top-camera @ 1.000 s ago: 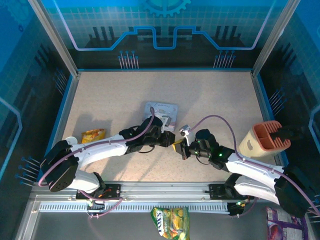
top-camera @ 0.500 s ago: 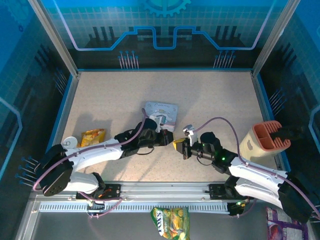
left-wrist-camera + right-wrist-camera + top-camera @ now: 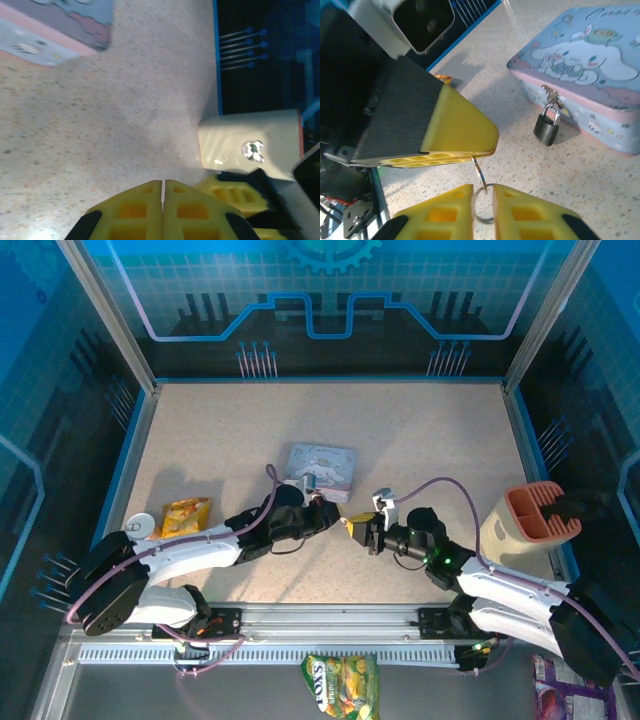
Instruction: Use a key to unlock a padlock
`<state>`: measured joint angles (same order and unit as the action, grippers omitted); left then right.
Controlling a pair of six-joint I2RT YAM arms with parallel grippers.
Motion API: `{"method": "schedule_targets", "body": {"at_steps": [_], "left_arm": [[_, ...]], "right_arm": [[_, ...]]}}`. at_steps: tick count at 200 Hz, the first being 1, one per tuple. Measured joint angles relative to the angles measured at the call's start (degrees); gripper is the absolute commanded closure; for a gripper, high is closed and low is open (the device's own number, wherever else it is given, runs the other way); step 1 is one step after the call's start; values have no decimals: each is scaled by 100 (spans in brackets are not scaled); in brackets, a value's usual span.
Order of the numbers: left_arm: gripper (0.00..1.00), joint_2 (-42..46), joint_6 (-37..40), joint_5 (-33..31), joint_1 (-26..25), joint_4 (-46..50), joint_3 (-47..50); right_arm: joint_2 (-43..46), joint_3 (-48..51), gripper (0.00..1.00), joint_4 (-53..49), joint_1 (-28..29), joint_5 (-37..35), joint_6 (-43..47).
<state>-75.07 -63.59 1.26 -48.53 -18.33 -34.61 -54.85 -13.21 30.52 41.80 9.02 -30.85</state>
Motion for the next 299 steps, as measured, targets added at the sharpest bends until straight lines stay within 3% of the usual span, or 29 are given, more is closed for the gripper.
{"method": "schedule_targets", "body": {"at_steps": [57, 145, 236, 270, 299], "left_arm": [[100, 87, -107, -188, 44, -2, 61], [100, 90, -299, -188, 44, -234, 68], [100, 90, -188, -116, 85, -1182, 295], [100, 90, -94, -70, 85, -1394, 295], [100, 90, -79, 11, 85, -1504, 295]], "right_arm": [[103, 155, 66, 494, -328, 330, -219], [-1075, 155, 66, 1856, -426, 1060, -881], [-2048, 157, 67, 3477, -721, 1384, -2691], [-1969, 157, 63, 3508, -813, 1462, -2850], [-1488, 160, 53, 3080, -946, 1464, -2798]]}}
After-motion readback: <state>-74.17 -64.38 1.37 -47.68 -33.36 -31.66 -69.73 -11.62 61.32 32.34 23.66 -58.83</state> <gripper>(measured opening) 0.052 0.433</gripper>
